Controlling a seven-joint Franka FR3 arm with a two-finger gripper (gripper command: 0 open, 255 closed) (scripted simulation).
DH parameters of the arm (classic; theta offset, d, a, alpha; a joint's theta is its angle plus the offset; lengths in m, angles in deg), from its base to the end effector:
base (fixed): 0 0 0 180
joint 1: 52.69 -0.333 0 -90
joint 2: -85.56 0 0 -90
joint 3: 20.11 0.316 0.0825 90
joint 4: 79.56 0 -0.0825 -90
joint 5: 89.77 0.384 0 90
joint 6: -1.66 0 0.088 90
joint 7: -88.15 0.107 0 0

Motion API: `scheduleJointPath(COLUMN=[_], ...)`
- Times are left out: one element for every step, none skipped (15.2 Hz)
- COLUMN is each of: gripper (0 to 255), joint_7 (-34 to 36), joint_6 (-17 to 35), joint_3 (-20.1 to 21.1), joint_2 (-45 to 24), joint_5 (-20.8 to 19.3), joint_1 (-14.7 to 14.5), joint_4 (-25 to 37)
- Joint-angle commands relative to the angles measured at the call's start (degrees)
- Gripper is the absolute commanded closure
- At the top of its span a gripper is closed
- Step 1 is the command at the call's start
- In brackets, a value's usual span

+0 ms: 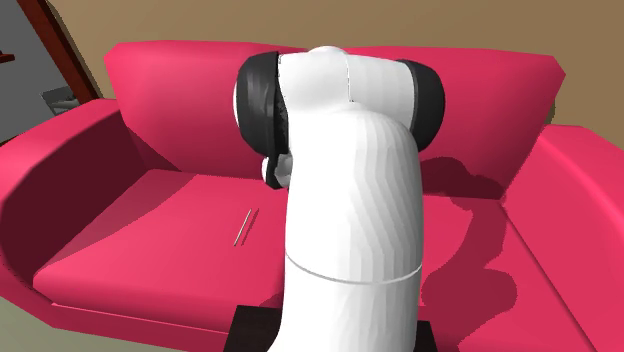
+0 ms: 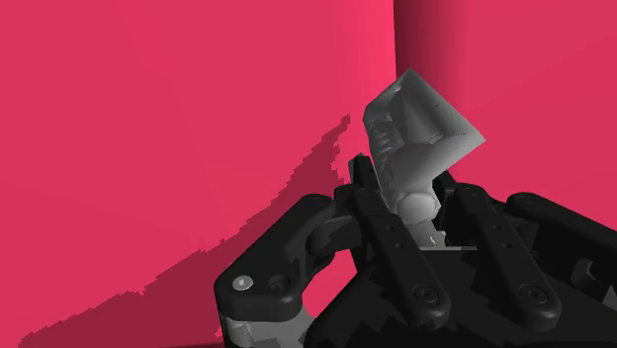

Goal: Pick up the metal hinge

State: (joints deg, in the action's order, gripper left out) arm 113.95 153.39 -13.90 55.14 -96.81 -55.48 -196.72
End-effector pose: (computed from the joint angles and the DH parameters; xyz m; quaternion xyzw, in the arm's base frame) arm 0.5947 0.0967 0.1853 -0.9940 0.1018 -0.0383 0.0078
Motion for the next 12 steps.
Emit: scheduleJointPath(gripper=[255, 255, 255, 255, 255, 255, 255, 255, 255, 255, 255, 255], joint_7=[-0.11, -0.2, -0.3, -0.4, -0.49, -0.59, -0.69, -0.79, -0.88, -0.98, -1.0, -1.0], joint_6=[-1.15, -1.7, -2.27, -2.83, -3.41, -3.99, -4.57, -5.16, -5.75, -6.35, -6.44, -6.44], joint_3=[0.24, 0.35, 0.46, 0.57, 0.67, 0.77, 0.87, 0.97, 1.06, 1.15, 1.17, 1.17], joint_2=[1.36, 2.01, 2.64, 3.27, 3.89, 4.51, 5.11, 5.71, 6.31, 6.9, 6.99, 6.98], joint_5=[0.25, 0.38, 0.51, 0.64, 0.77, 0.91, 1.04, 1.18, 1.32, 1.45, 1.48, 1.48], joint_1=[0.11, 0.19, 0.27, 0.35, 0.43, 0.5, 0.58, 0.65, 0.72, 0.78, 0.79, 0.79], joint_4=[-0.21, -0.29, -0.37, -0.42, -0.47, -0.5, -0.52, -0.53, -0.53, -0.51, -0.52, -0.51])
